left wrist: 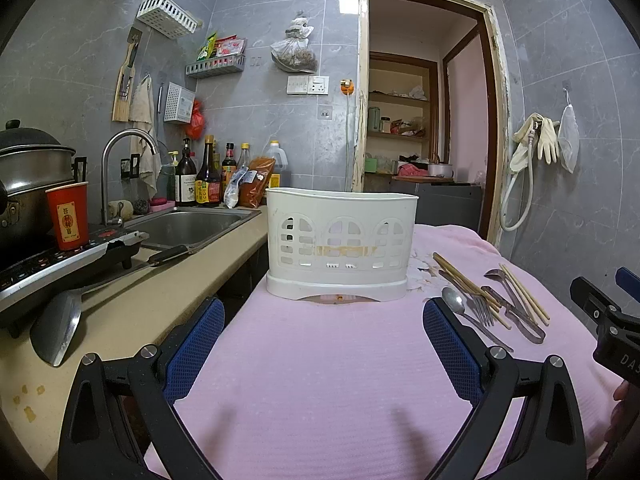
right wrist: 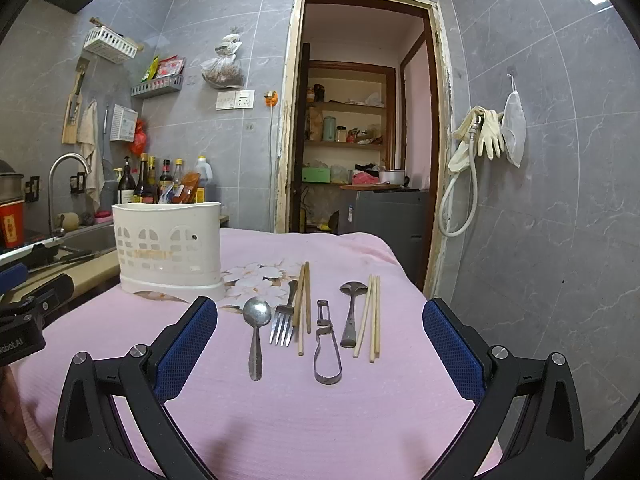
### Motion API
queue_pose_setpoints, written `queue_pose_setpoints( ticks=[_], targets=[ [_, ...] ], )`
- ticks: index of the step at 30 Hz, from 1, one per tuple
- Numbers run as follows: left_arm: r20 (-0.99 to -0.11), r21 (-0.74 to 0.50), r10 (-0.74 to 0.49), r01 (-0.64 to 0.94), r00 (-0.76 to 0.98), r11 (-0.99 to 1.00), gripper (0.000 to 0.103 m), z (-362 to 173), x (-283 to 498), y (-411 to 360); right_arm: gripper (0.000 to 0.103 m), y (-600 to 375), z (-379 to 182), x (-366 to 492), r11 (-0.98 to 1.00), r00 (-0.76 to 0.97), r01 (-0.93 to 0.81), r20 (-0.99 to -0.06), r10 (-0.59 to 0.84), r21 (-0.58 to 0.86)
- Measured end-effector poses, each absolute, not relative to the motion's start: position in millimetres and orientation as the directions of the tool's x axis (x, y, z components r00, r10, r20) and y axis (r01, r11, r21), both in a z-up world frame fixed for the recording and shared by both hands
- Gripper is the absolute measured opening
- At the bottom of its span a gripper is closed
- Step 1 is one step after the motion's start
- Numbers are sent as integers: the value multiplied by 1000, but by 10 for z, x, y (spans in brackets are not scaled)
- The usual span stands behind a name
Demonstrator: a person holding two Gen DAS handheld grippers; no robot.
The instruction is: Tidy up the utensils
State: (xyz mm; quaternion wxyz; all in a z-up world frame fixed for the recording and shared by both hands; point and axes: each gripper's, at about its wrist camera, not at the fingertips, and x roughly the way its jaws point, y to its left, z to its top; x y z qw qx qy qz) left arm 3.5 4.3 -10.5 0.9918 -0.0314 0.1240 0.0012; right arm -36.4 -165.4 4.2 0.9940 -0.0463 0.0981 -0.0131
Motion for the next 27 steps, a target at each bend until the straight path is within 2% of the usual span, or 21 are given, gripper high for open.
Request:
queue_pose_setpoints(
  ticks=[27],
  targets=[
    [-258, -67, -11, -6, 966, 998, 98, -109, 43, 44, 103, -1606, -16, -368, 995, 978, 13, -206, -33, -97]
  ],
)
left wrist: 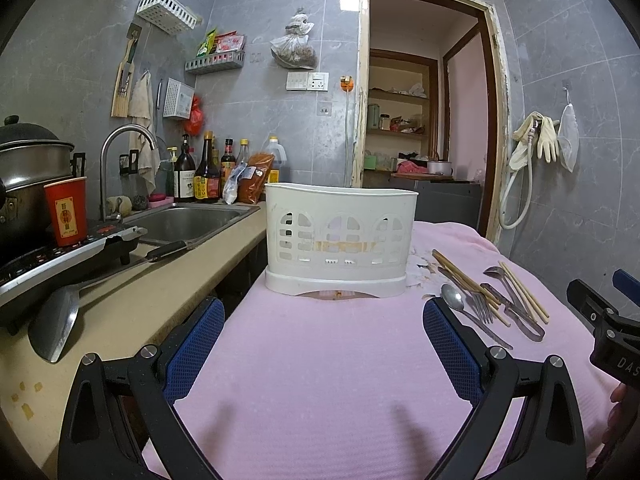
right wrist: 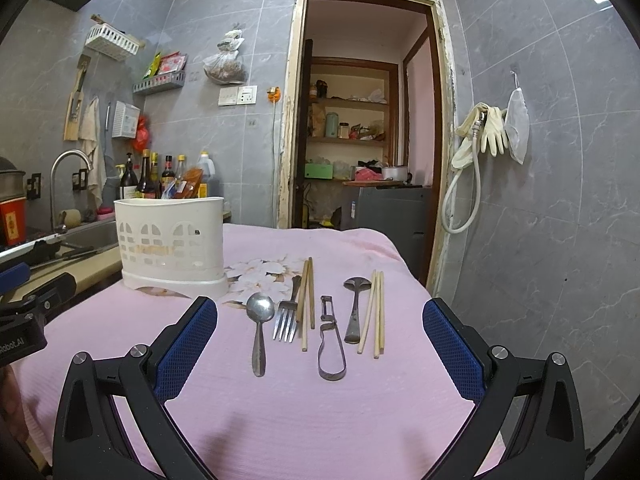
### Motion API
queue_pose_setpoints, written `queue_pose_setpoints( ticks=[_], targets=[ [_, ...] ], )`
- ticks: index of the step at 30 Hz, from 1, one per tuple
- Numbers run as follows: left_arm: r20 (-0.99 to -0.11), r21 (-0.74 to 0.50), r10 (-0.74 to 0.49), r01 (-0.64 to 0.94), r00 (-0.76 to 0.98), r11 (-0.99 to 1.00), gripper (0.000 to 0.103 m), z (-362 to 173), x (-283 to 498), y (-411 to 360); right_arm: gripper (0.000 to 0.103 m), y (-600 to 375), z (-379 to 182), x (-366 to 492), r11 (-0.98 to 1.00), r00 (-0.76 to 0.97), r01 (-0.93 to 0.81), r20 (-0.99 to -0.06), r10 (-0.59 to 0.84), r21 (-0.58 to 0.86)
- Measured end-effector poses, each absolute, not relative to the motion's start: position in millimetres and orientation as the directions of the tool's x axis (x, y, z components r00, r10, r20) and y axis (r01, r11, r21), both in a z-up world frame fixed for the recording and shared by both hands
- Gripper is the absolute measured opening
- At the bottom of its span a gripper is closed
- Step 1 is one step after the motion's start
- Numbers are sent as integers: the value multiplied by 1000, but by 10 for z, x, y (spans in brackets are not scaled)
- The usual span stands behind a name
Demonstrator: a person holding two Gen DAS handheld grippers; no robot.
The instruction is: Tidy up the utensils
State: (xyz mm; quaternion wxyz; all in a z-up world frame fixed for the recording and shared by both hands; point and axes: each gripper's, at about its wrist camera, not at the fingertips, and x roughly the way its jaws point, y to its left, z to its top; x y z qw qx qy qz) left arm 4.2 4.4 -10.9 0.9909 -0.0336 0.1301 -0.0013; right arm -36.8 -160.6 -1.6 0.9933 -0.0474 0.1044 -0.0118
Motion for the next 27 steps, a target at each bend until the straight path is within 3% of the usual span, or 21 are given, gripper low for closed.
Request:
queue_pose_setpoints(
  ticks=[15, 27],
  targets=[
    [-263, -63, -25, 8, 964, 998, 98, -62, 84, 36, 103, -1589, -15, -370, 995, 977, 13, -211, -33, -95],
    [-317, -48, -72, 60, 946, 997, 97, 220, 491, -73, 103, -1796, 190, -165, 991, 972, -20, -234, -12, -133]
  ],
)
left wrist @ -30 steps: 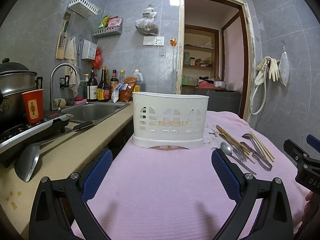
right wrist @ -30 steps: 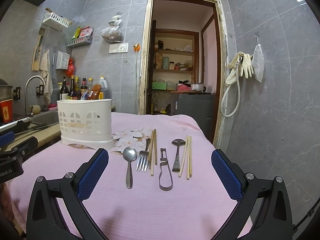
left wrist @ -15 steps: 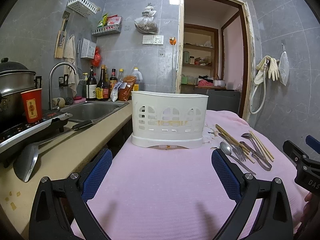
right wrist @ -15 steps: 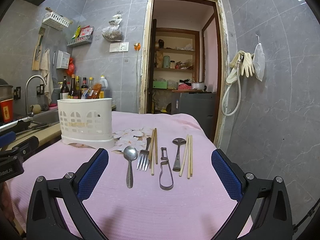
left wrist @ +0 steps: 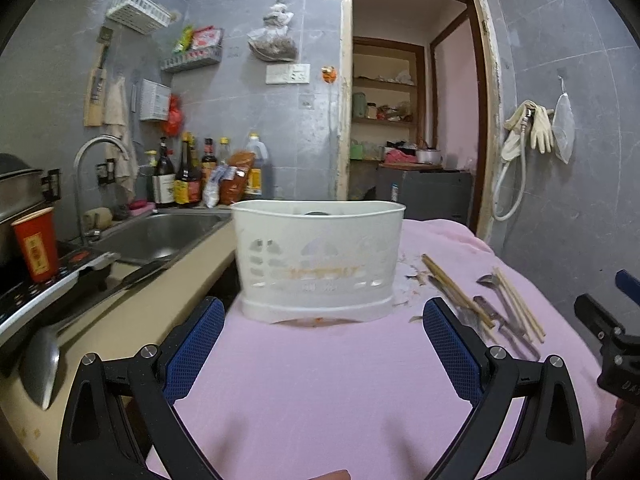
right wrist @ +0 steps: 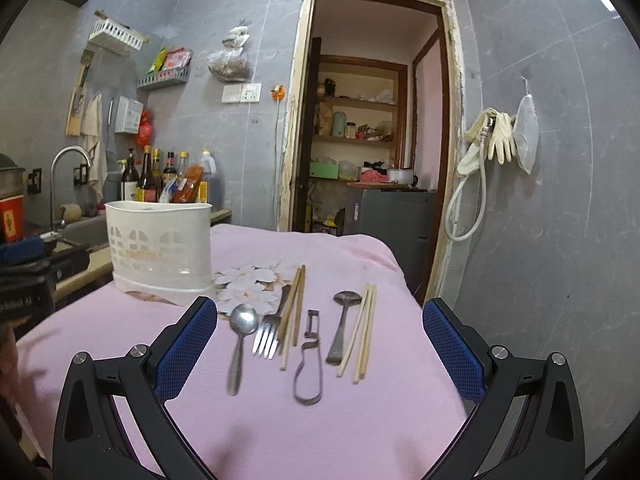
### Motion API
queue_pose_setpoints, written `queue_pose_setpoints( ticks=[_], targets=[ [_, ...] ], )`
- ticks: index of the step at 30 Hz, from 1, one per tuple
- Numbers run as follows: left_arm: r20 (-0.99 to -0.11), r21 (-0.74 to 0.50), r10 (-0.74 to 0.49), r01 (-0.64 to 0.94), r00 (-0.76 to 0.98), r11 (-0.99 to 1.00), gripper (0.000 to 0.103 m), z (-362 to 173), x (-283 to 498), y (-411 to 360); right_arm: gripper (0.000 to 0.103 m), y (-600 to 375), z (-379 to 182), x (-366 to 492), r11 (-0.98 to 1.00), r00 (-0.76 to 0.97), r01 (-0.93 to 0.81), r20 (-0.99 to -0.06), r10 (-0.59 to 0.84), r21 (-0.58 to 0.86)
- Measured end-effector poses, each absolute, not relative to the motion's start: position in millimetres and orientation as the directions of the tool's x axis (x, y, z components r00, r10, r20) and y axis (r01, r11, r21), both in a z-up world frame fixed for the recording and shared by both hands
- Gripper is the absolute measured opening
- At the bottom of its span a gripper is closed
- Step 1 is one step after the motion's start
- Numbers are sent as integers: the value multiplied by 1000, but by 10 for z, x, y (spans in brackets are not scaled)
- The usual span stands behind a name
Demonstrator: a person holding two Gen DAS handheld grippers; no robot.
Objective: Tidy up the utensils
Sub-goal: 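Lower the right tool onto a single wooden chopstick and close it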
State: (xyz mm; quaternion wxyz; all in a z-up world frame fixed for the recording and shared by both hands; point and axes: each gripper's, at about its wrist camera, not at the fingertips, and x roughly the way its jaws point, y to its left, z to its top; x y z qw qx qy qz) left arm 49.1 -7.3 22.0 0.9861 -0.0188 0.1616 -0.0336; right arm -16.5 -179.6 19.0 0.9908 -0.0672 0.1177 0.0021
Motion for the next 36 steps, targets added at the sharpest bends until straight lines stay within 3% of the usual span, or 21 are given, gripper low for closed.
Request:
queue_pose_setpoints(
  ticks=[13, 15, 19, 21, 26, 30, 36],
  targets=[
    [-525, -117, -289, 268, 801, 956, 97, 276, 1329, -381, 100, -2426, 293, 687, 990, 887, -132, -453, 95, -51],
    [-541, -117, -308, 293, 783, 949, 95, 253, 1409, -455, 90, -2501, 277, 843, 989, 865, -142, -491, 102, -44],
    [-596, -108, -351, 361, 722, 926, 78, 186, 1569, -609, 71, -2637, 202, 1122, 987, 817, -156, -564, 115, -24],
    [-629, -110, -368, 391, 685, 914, 70, 126, 1646, -681, 54, -2705, 134, 1256, 987, 787, -160, -603, 131, 6],
    [-703, -109, -396, 460, 590, 881, 52, -68, 1847, -880, 32, -2813, 4, 1487, 989, 732, -144, -669, 131, 36],
    [-746, -118, -397, 481, 535, 869, 37, -185, 2008, -955, 21, -2899, -67, 1652, 989, 696, -124, -703, 144, 80],
    [-775, -123, -392, 490, 496, 863, 31, -306, 2212, -987, 11, -2971, -127, 1871, 991, 659, -92, -740, 136, 100]
  ],
)
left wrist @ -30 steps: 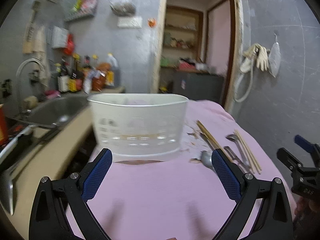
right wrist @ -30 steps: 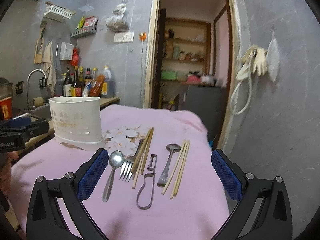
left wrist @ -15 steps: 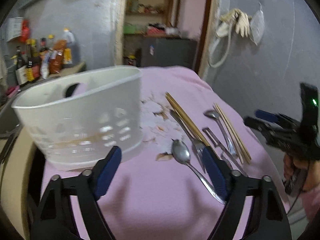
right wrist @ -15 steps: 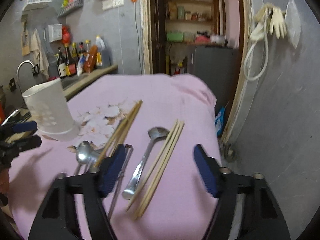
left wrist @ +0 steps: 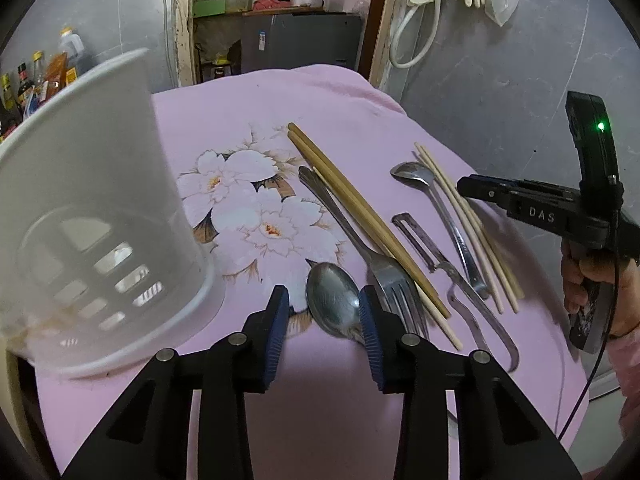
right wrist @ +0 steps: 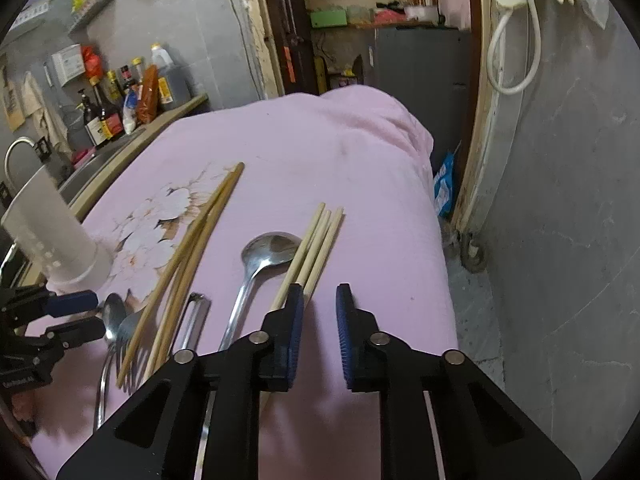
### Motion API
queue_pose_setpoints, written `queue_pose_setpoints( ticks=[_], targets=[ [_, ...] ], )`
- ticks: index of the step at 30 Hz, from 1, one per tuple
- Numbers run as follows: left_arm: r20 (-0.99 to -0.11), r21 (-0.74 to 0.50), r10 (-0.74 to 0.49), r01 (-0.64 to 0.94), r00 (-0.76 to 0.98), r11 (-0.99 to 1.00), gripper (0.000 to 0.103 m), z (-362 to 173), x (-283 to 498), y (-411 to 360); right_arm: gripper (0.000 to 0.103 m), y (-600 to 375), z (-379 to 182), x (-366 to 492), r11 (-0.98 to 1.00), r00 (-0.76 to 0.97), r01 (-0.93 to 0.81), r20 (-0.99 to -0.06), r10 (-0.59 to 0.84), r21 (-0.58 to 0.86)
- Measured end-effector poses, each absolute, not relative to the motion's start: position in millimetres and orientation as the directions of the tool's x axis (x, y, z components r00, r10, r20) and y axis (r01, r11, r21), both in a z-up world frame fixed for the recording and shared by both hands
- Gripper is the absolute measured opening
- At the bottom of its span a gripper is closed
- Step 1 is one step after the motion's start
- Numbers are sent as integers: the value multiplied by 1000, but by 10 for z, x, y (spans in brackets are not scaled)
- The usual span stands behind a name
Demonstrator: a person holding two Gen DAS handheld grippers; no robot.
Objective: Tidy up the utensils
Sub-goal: 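Lower the right tool onto a single wooden chopstick and close it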
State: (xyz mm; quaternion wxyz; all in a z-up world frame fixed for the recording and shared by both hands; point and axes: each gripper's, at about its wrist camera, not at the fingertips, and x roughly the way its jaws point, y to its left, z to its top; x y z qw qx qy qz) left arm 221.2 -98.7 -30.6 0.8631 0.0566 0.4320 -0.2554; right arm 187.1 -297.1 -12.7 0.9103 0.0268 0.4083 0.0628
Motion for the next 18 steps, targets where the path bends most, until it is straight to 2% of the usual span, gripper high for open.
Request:
queue_pose_setpoints(
  ticks=[4, 11, 18],
  targets=[
    [-784, -155, -397, 469, 477, 870, 24, -338, 2303, -961, 10, -2980, -107, 1985, 989, 639, -93, -755, 145, 111],
    [-782, -174, -406, 460, 473, 870, 23, -306, 2250, -883, 10, -2864, -113, 2116, 990, 601, -111, -788, 132, 82],
    [-789, -171, -397, 452, 469, 875, 22, -297, 2286, -988, 11, -2916, -128, 2356, 991, 524, -66, -841, 136, 119]
  ],
)
